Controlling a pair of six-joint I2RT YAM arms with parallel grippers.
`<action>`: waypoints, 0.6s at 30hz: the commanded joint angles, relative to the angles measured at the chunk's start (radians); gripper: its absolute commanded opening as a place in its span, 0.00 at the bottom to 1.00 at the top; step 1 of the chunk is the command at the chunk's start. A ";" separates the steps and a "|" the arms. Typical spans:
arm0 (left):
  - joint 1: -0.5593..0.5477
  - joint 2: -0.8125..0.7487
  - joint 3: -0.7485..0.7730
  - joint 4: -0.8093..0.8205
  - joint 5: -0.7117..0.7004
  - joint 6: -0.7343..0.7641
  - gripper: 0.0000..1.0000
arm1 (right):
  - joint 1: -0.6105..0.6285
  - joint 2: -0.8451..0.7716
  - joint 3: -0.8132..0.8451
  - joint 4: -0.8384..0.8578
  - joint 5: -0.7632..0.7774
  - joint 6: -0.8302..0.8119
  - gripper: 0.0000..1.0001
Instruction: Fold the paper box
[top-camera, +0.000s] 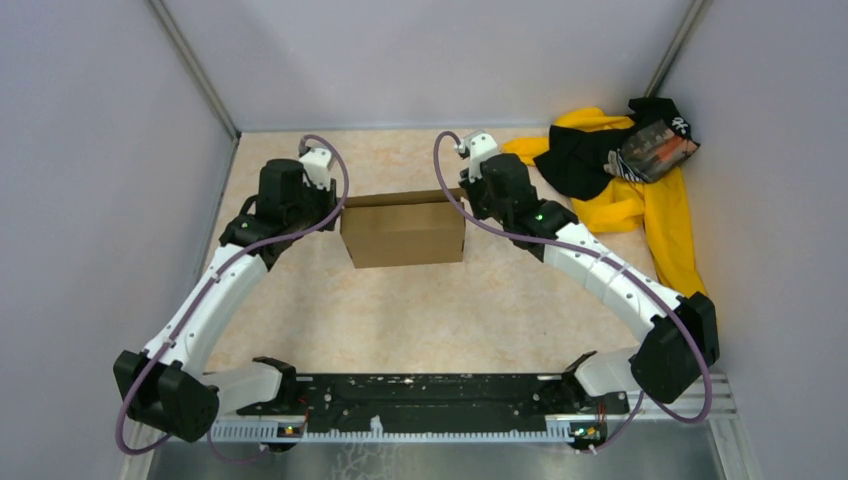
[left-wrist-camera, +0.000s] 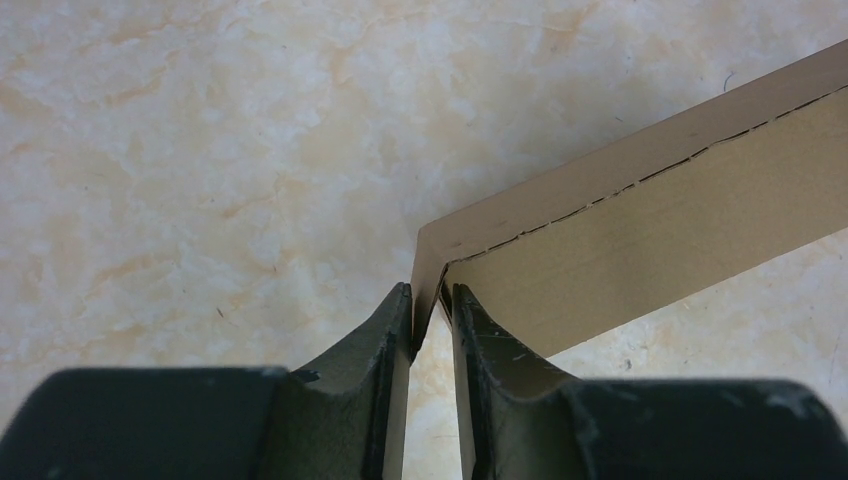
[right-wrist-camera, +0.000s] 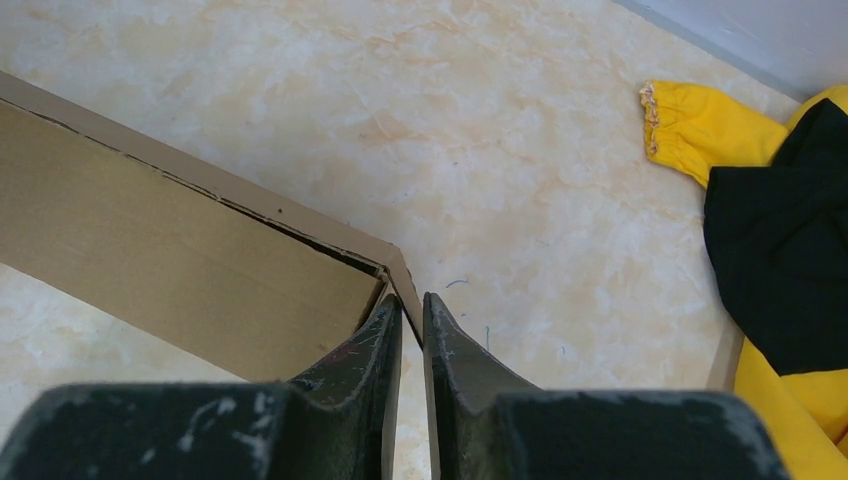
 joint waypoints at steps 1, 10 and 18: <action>0.006 0.007 0.032 0.017 0.020 0.005 0.25 | -0.006 -0.029 0.025 0.029 -0.007 0.009 0.12; 0.006 0.019 0.054 0.000 0.023 0.002 0.20 | -0.007 -0.020 0.048 0.019 -0.012 0.014 0.06; 0.006 0.045 0.104 -0.037 0.031 -0.013 0.19 | -0.006 0.003 0.084 -0.011 -0.020 0.033 0.00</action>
